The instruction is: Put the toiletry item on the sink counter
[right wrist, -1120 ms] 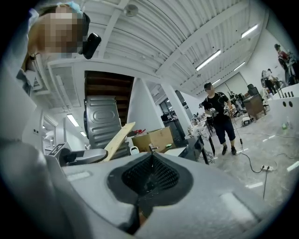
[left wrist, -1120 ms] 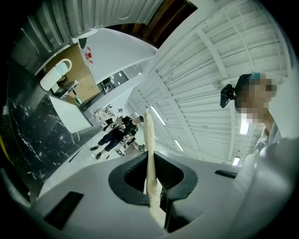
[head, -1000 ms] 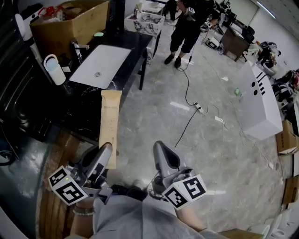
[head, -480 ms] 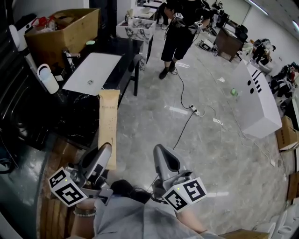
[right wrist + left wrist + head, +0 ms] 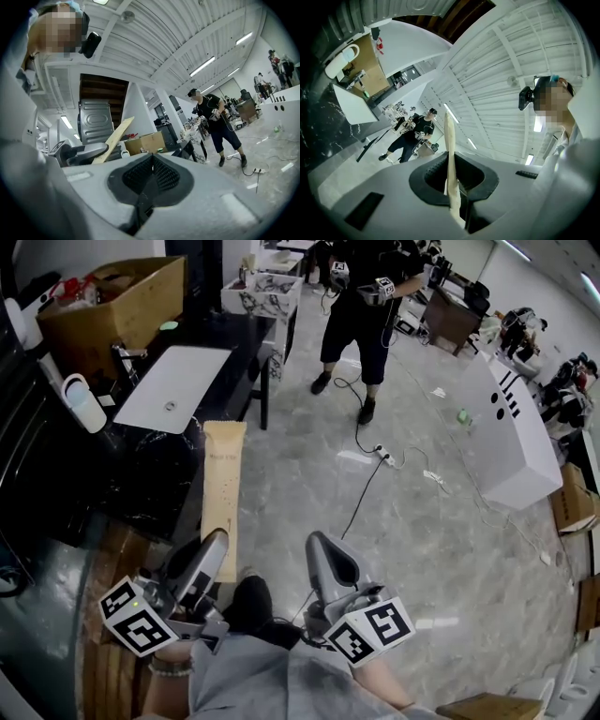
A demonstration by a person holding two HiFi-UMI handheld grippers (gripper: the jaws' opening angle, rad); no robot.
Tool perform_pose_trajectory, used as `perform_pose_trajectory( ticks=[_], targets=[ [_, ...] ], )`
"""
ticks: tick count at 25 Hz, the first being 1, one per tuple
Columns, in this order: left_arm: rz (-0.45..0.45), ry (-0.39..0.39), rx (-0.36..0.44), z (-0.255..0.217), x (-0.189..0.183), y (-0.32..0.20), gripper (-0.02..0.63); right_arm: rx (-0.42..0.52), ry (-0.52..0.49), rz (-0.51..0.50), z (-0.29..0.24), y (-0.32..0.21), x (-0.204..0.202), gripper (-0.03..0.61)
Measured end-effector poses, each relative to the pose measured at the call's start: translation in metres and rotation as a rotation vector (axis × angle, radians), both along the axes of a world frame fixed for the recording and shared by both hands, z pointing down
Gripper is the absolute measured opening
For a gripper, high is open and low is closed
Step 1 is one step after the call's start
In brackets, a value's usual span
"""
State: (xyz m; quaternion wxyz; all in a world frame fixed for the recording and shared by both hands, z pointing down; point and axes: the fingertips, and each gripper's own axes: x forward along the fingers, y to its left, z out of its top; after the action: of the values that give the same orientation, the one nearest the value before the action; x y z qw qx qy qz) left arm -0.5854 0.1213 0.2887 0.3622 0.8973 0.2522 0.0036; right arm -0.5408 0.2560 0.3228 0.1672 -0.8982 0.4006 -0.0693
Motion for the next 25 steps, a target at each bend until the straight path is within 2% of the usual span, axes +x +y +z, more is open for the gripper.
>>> perform_pose_trajectory(
  ticks=[9, 25],
  targets=[
    [0.041, 0.003, -0.021, 0.008, 0.045, -0.003, 0.032, -0.028, 0.002, 0.022, 0.005, -0.006, 0.036, -0.002],
    [0.105, 0.006, -0.044, 0.0, 0.19, -0.034, 0.034, -0.058, 0.001, 0.076, -0.007, -0.036, 0.17, -0.002]
  ],
)
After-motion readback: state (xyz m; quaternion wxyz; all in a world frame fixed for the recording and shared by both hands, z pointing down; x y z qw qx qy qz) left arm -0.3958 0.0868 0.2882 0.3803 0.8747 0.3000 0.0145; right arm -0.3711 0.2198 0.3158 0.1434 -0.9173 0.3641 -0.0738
